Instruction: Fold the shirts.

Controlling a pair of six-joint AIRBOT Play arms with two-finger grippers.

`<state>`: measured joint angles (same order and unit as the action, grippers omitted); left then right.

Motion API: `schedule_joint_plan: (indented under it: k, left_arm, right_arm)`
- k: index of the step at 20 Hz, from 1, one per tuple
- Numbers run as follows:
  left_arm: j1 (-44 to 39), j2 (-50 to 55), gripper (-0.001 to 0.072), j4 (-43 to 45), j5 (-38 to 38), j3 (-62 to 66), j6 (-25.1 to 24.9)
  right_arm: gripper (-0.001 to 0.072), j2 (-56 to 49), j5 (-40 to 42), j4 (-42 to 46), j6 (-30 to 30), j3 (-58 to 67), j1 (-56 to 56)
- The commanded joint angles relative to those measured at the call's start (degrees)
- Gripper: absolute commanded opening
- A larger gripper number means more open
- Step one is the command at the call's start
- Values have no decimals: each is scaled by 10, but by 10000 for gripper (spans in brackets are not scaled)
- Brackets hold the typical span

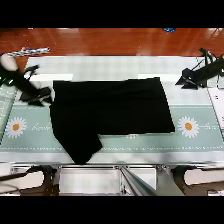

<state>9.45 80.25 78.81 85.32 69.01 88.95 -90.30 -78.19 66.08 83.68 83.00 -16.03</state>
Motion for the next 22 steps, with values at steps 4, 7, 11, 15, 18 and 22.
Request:
schedule_joint_plan:
  k: [4, 7, 11, 15, 18, 22]
  left_arm:
    - [276, -283, 507, -228, -97, -409, -86]
    - [318, -296, 507, -276, -78, -483, -150]
    - [295, -285, 507, -226, -103, -490, -108]
    - [205, -251, 506, -230, -142, -500, -83]
    - [106, -223, 505, -258, -203, -513, -80]
    - [52, -217, 18, -270, -257, -508, -49]
  right_arm:
    - [405, 304, 168, -162, -94, -432, -12]
    - [406, 393, 171, -232, -116, -540, -12]
    - [405, 433, 154, -241, -116, -557, -12]
    - [405, 434, 157, -271, -116, -557, -12]
    - [404, 435, 139, -311, -116, -556, -19]
    - [404, 435, 110, -214, -108, -515, -145]
